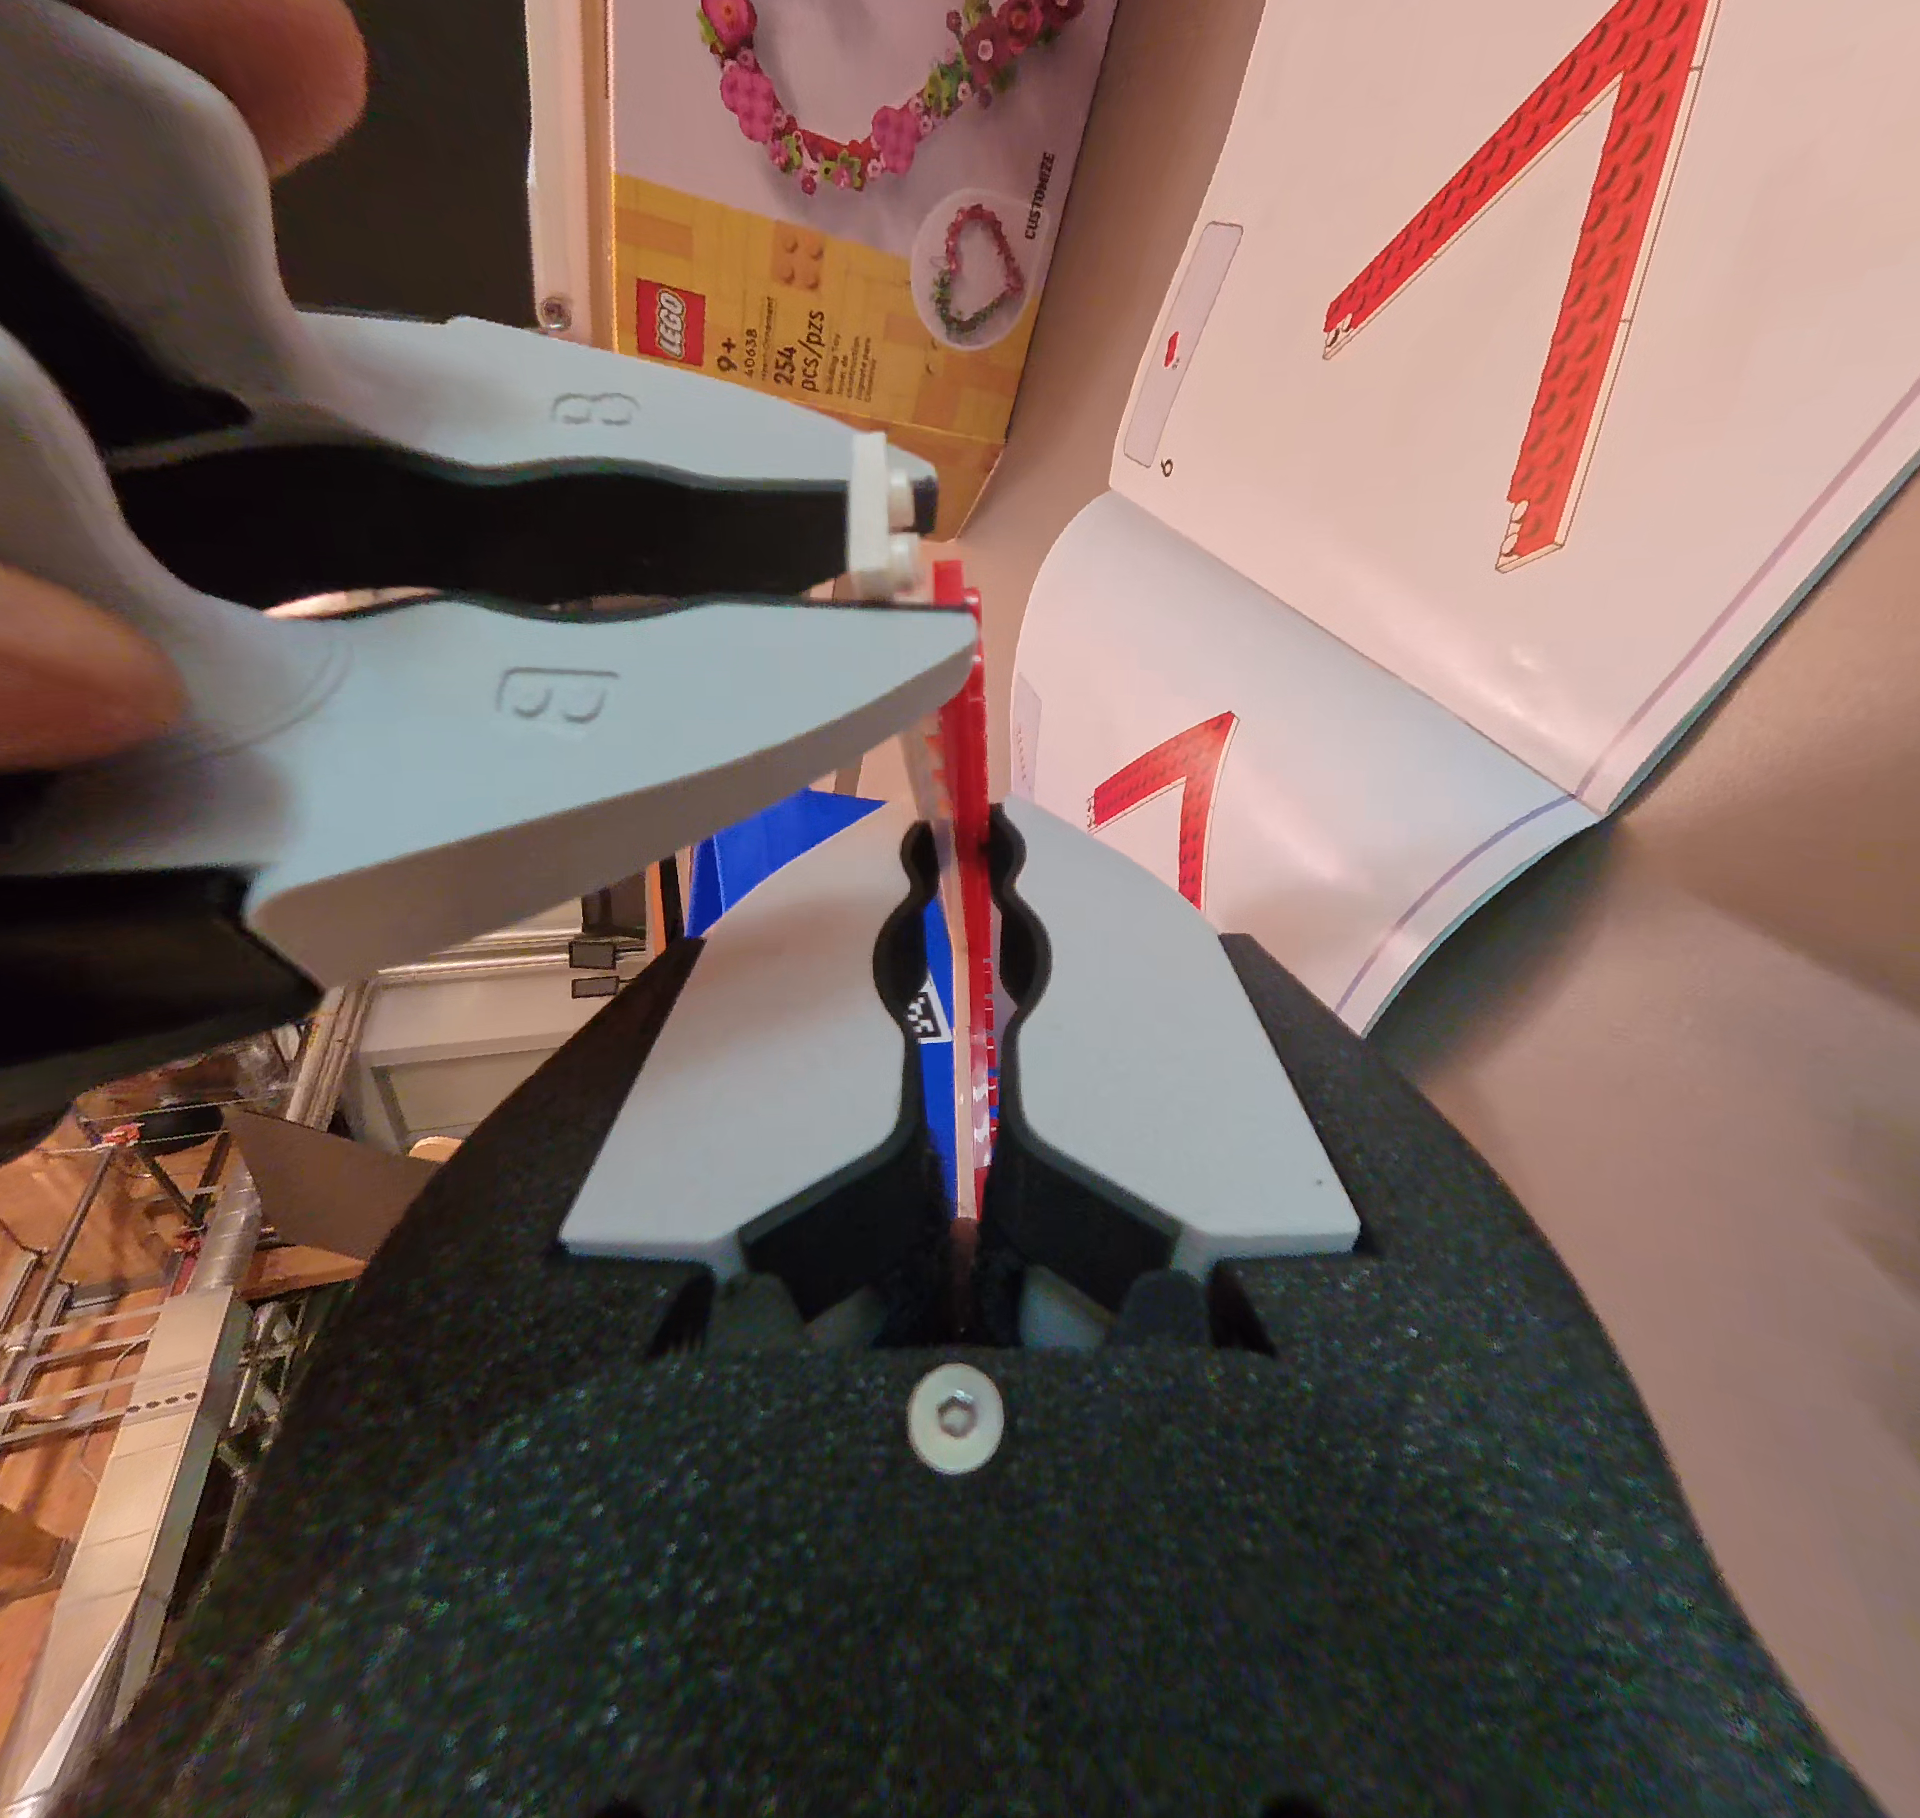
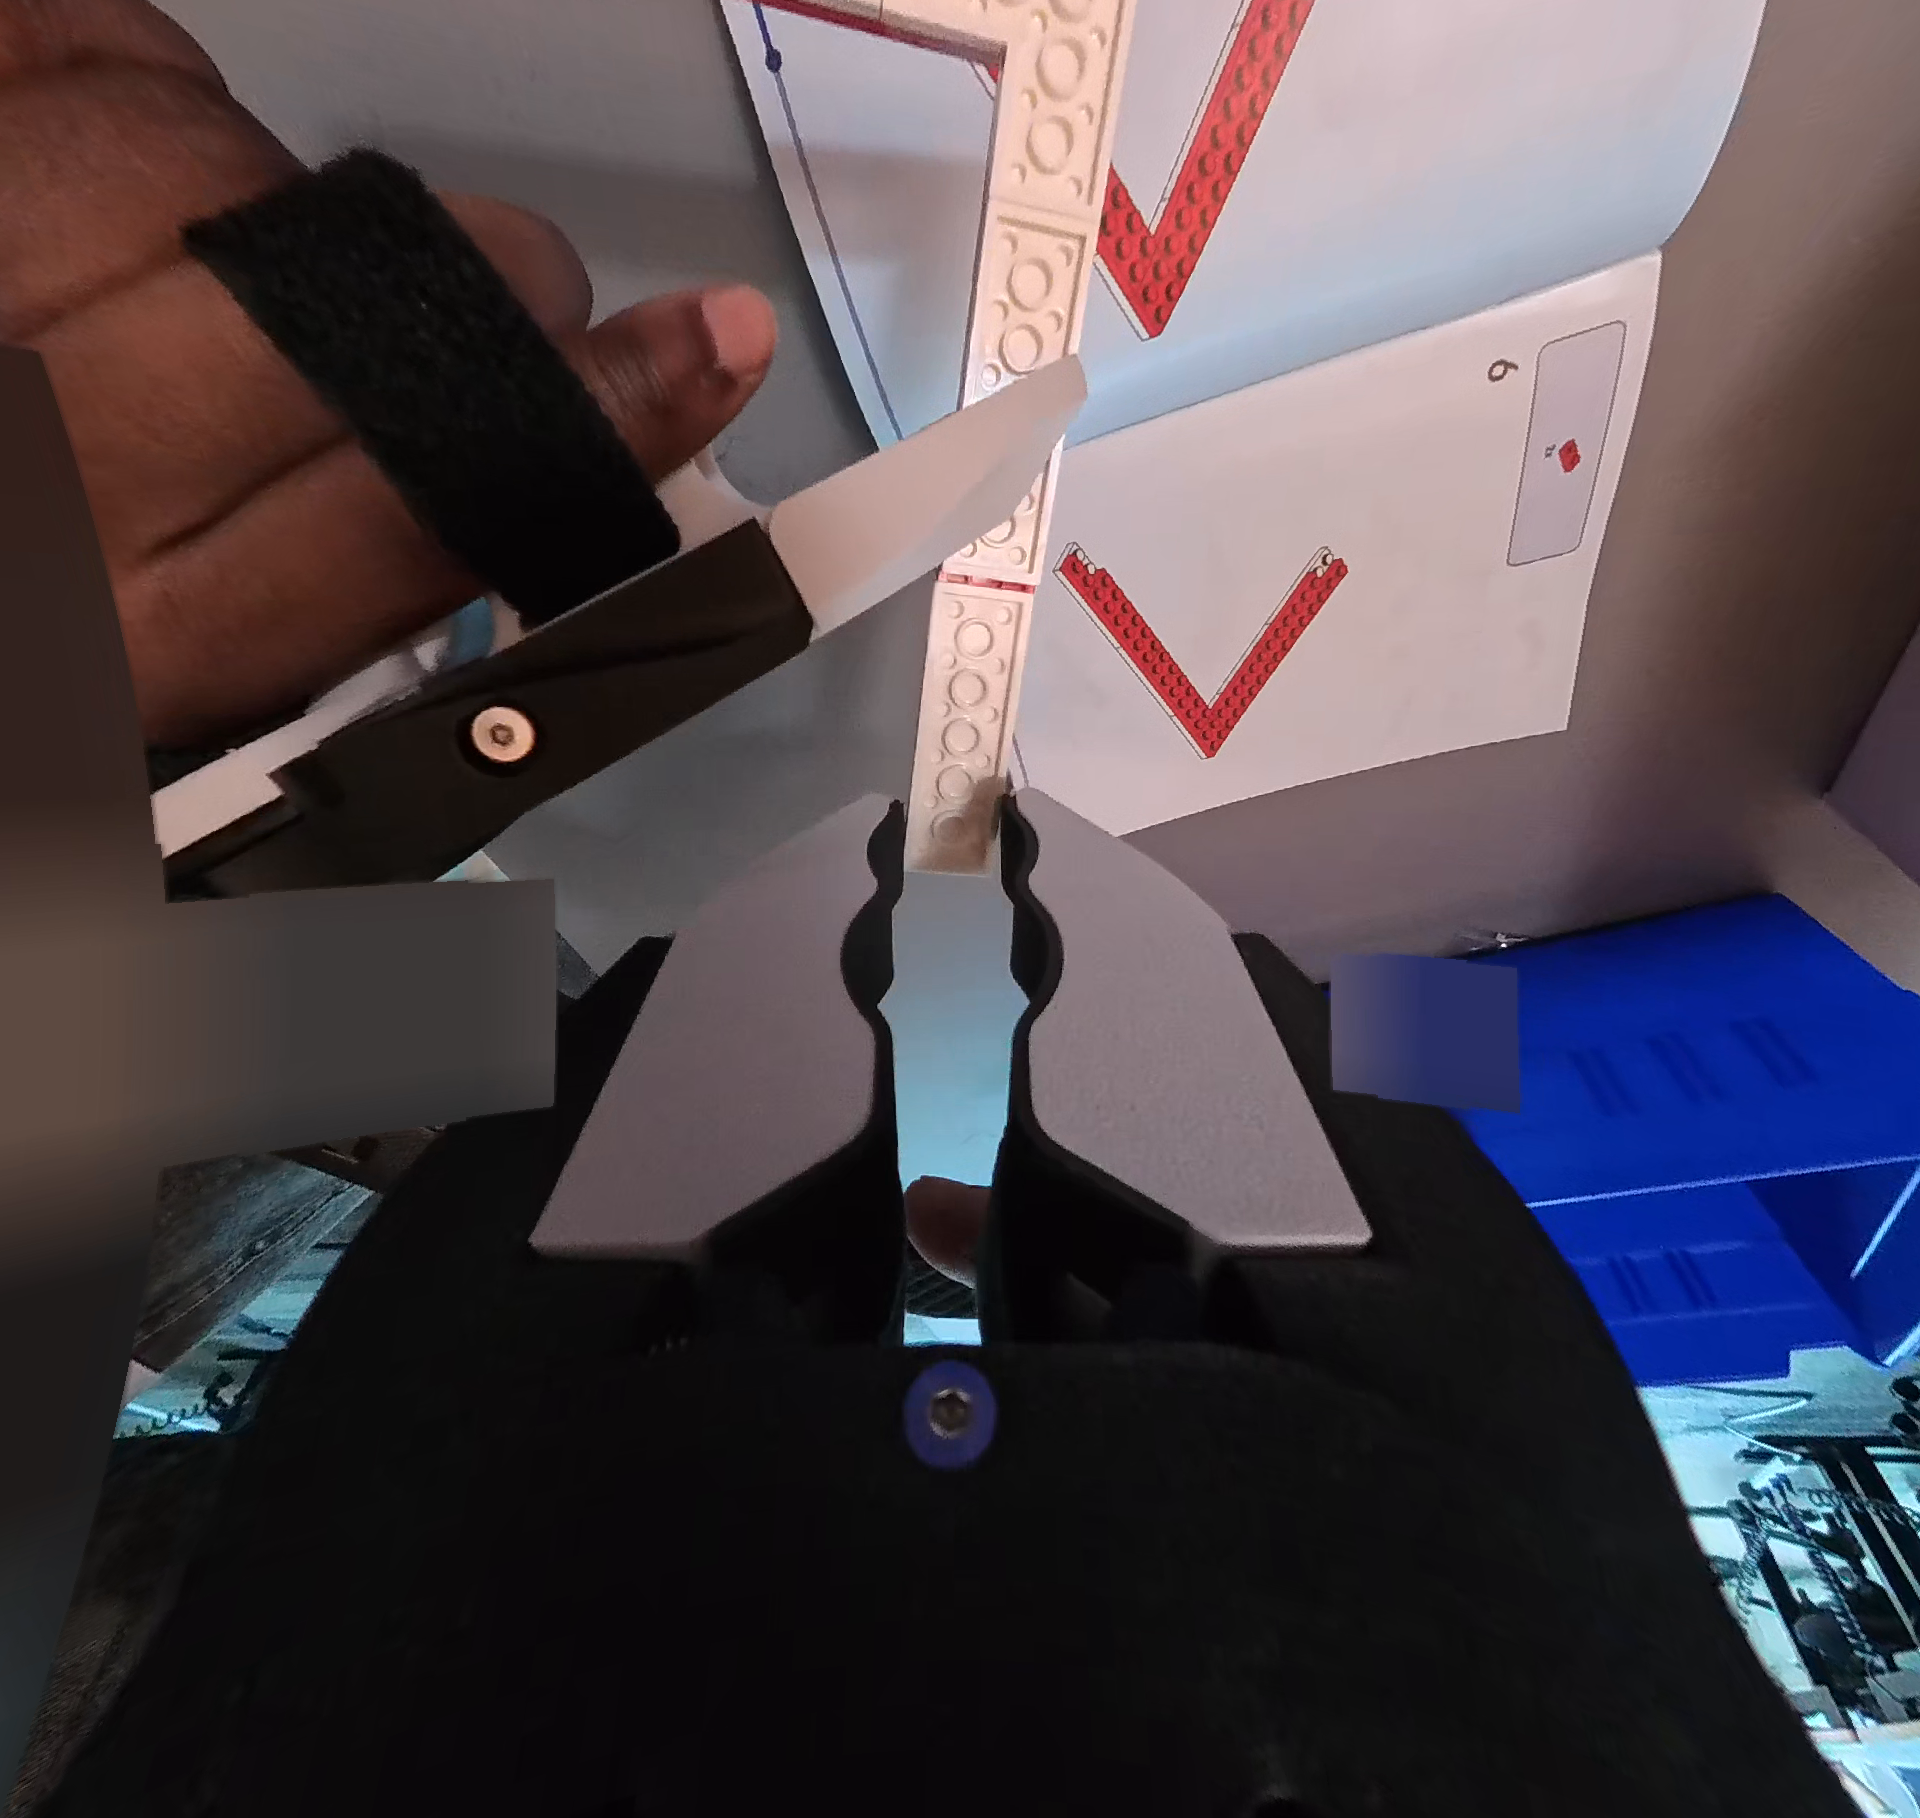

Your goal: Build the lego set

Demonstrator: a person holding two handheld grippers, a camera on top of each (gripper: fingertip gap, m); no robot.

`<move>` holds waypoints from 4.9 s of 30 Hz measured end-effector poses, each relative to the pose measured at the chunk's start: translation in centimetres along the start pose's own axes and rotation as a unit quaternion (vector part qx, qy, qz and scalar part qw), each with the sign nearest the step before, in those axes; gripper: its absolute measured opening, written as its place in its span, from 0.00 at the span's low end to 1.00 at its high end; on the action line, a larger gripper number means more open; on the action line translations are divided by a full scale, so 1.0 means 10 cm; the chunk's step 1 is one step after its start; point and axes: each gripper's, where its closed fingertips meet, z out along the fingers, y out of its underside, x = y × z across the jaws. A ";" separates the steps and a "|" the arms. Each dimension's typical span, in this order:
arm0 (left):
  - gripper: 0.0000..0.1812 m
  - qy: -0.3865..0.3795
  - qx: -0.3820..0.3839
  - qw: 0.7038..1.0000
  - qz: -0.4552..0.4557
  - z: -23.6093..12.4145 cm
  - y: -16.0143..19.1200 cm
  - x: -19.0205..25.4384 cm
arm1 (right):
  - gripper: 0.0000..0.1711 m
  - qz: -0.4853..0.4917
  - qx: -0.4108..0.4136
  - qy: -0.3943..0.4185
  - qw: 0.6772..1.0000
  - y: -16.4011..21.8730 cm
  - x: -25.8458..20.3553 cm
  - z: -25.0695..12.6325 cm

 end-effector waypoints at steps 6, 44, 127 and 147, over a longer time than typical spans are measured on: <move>0.04 0.001 0.003 1.000 -0.002 -0.01 -0.01 0.00 | 0.10 0.002 -0.001 0.005 1.000 -0.01 0.01 -0.01; 0.04 0.001 0.048 0.999 -0.007 -0.19 -0.09 -0.14 | 0.31 -0.146 0.315 0.075 0.935 0.61 -0.10 -0.81; 0.03 0.196 0.464 0.862 -0.050 -1.62 -1.15 -0.21 | 0.05 -0.395 0.617 0.235 0.639 0.94 -0.74 -0.47; 0.03 0.209 0.447 0.866 -0.077 -1.57 -0.99 -0.17 | 0.11 -0.365 0.607 0.211 0.674 0.79 -0.76 -0.43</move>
